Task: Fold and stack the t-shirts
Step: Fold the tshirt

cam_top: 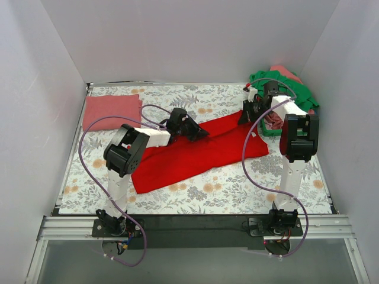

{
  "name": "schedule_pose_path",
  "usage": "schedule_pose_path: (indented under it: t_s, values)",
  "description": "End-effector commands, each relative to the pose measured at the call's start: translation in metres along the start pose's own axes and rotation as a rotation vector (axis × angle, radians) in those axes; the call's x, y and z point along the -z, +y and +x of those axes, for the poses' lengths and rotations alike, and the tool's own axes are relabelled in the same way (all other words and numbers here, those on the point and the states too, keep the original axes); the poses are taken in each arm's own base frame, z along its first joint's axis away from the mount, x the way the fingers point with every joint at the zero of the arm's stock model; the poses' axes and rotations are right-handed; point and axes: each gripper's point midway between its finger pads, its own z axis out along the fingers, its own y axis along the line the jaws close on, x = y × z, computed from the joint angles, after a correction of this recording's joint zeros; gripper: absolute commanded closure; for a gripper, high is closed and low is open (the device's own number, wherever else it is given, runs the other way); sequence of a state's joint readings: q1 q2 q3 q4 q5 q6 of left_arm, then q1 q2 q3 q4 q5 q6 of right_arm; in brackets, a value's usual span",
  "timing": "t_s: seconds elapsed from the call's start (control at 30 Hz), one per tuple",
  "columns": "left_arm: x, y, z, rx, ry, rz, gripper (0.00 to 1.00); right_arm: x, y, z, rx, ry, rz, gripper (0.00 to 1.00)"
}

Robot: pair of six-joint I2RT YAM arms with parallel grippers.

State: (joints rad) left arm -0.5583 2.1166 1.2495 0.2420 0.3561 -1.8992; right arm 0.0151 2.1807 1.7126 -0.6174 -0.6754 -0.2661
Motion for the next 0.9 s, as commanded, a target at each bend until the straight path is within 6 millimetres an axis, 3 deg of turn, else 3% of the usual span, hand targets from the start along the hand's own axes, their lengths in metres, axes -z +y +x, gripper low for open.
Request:
schedule_pose_path:
  t_s: [0.0,0.3,0.53,0.57,0.67,0.87]
  values:
    - [0.016,-0.022,-0.002,-0.034,0.003,0.042,1.00,0.016,0.005,-0.009,0.053,-0.034,0.029,0.99]
    - [0.021,-0.018,0.012,-0.054,0.066,0.047,0.95,0.022,0.001,-0.005,0.087,-0.020,0.082,0.99]
    - [0.030,-0.019,0.020,-0.077,0.099,0.053,0.80,0.027,0.001,-0.005,0.094,-0.017,0.094,0.99]
    - [0.031,-0.017,0.021,-0.079,0.103,0.047,0.75,0.027,0.002,-0.004,0.098,-0.012,0.095,0.97]
    - [0.039,-0.017,0.024,-0.113,0.106,0.044,0.69,0.033,0.002,-0.003,0.118,-0.003,0.112,0.78]
    - [0.067,-0.027,0.022,-0.239,0.067,0.035,0.64,0.053,0.014,-0.007,0.180,-0.007,0.137,0.72]
